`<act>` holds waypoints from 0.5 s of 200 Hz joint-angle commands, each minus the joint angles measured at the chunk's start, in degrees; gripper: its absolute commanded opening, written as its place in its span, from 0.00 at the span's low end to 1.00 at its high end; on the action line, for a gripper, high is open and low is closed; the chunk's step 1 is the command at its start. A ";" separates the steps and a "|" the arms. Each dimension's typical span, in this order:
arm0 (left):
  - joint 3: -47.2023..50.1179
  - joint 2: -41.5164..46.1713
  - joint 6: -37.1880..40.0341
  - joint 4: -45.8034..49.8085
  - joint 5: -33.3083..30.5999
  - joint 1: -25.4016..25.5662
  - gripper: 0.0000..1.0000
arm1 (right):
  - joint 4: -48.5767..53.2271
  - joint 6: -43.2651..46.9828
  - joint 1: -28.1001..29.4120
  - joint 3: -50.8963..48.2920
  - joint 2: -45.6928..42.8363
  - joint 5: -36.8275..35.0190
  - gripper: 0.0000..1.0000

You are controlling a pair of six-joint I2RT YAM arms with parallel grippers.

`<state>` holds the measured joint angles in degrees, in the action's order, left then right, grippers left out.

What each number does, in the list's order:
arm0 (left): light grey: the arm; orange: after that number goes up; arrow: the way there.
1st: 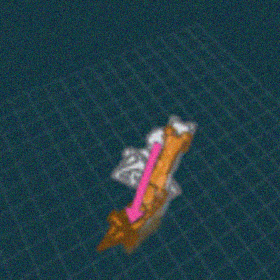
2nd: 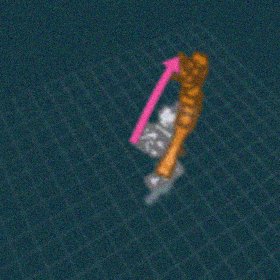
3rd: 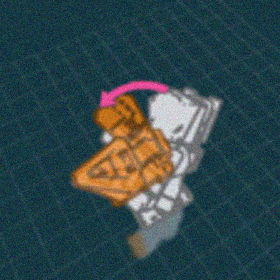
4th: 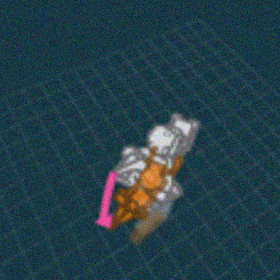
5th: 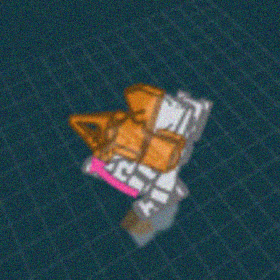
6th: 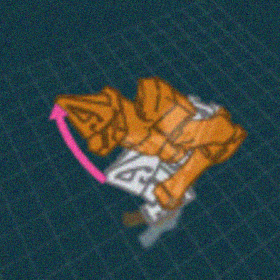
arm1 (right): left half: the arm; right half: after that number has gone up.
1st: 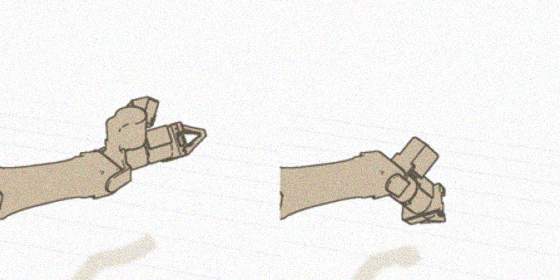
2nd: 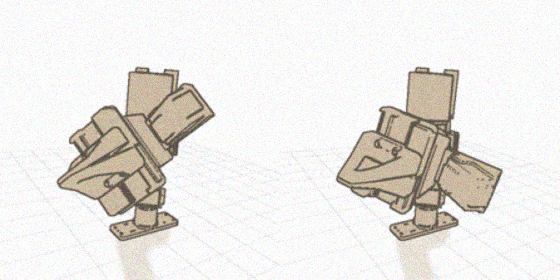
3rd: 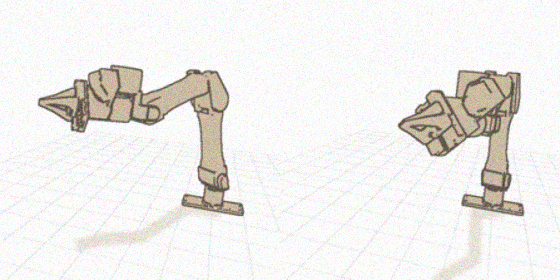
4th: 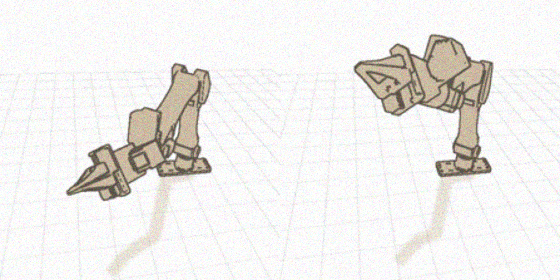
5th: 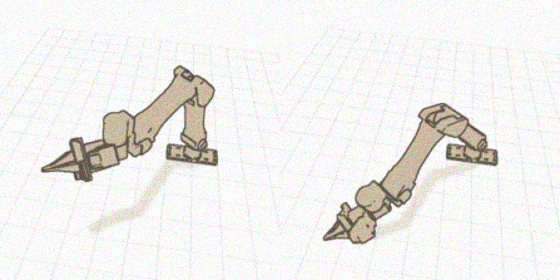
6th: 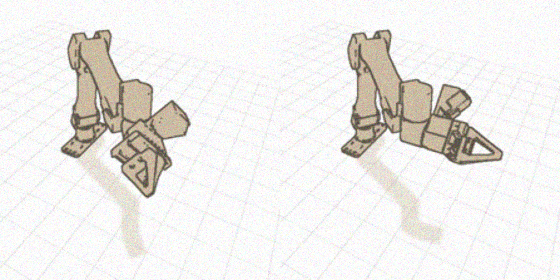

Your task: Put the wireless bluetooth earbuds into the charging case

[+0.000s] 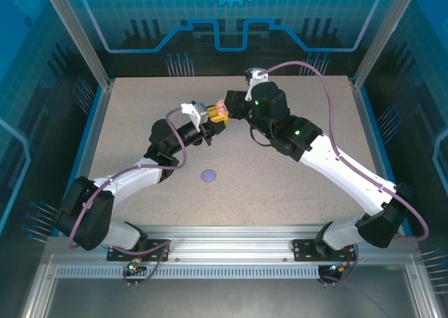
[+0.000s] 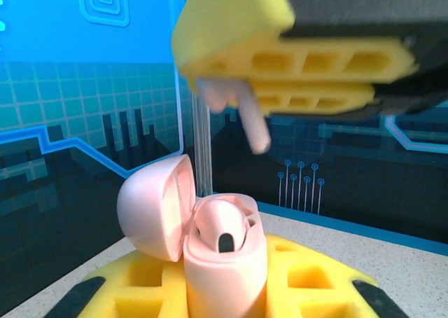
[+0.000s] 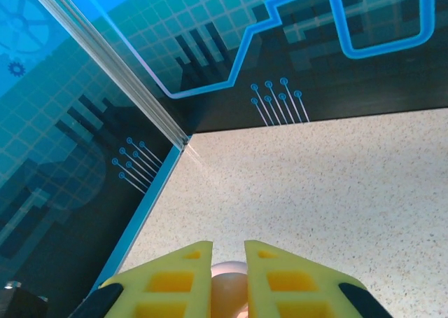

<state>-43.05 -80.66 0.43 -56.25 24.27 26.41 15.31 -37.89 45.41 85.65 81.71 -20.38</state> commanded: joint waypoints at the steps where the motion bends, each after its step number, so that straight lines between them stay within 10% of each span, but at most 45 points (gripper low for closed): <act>1: -2.14 -0.55 1.60 -1.00 1.13 0.39 0.00 | -4.28 -1.71 0.84 -1.67 0.55 -0.16 0.15; 100: -2.51 -0.33 1.69 -1.25 1.01 0.39 0.00 | -6.37 -2.01 1.38 -5.51 0.62 -1.37 0.15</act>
<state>-43.05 -80.71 0.58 -55.64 24.25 26.41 10.72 -39.42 45.78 81.80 82.48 -20.86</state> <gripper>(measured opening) 0.223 0.154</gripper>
